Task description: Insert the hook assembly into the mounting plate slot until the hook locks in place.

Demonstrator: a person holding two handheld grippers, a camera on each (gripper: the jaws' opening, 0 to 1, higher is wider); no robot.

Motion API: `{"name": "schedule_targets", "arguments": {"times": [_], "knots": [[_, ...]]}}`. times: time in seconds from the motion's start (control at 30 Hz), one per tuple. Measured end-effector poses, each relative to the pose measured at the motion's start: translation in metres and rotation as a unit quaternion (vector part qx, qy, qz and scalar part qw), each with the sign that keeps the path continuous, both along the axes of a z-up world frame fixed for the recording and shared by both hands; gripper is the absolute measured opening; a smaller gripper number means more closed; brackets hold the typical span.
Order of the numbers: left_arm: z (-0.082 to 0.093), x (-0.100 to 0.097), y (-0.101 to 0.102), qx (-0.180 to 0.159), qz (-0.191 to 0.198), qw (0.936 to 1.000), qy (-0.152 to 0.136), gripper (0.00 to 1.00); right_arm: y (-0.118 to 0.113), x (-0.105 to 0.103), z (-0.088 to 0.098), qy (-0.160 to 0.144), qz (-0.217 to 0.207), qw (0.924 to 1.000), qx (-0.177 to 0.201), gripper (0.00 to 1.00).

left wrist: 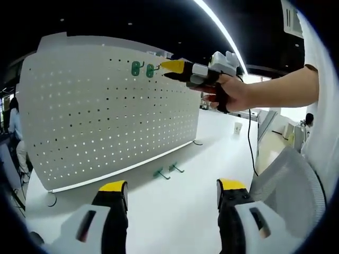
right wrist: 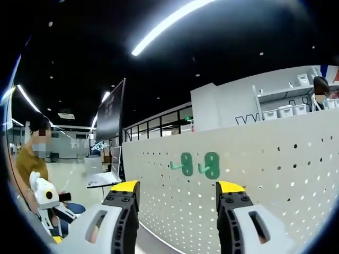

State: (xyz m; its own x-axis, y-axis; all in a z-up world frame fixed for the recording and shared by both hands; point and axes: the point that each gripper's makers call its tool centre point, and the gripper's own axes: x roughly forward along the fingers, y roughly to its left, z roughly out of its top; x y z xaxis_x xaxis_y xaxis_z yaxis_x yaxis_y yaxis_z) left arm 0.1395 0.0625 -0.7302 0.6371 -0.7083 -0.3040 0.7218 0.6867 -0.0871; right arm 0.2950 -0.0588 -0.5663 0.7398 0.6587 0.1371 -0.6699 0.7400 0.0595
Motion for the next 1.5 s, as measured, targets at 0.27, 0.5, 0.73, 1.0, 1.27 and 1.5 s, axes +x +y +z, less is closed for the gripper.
{"name": "schedule_targets", "arguments": {"times": [0.27,0.5,0.73,1.0,1.27,1.5], "knots": [[0.002,0.002,0.001,0.0,0.004,1.0,-0.004,0.71,-0.003,-0.017,-0.009,0.003,0.011,0.9998,-0.013,0.57],[0.001,0.002,0.002,0.001,0.005,1.0,-0.003,0.71,-0.017,-0.038,-0.03,0.019,0.019,0.9992,-0.031,0.58],[0.002,0.001,0.003,0.002,0.006,1.0,-0.003,0.72,-0.029,-0.057,-0.055,0.041,0.023,0.9978,-0.046,0.6],[0.002,0.002,0.007,0.003,0.014,0.9999,-0.002,0.71,-0.043,-0.075,-0.079,0.065,0.021,0.9961,-0.056,0.61],[0.0,0.001,0.009,0.005,0.016,0.9999,0.0,0.72,-0.058,-0.088,-0.093,0.083,0.014,0.9949,-0.056,0.61],[-0.001,0.0,0.01,0.007,0.017,0.9998,0.0,0.72,-0.069,-0.1,-0.105,0.097,0.009,0.9932,-0.063,0.6]]}}
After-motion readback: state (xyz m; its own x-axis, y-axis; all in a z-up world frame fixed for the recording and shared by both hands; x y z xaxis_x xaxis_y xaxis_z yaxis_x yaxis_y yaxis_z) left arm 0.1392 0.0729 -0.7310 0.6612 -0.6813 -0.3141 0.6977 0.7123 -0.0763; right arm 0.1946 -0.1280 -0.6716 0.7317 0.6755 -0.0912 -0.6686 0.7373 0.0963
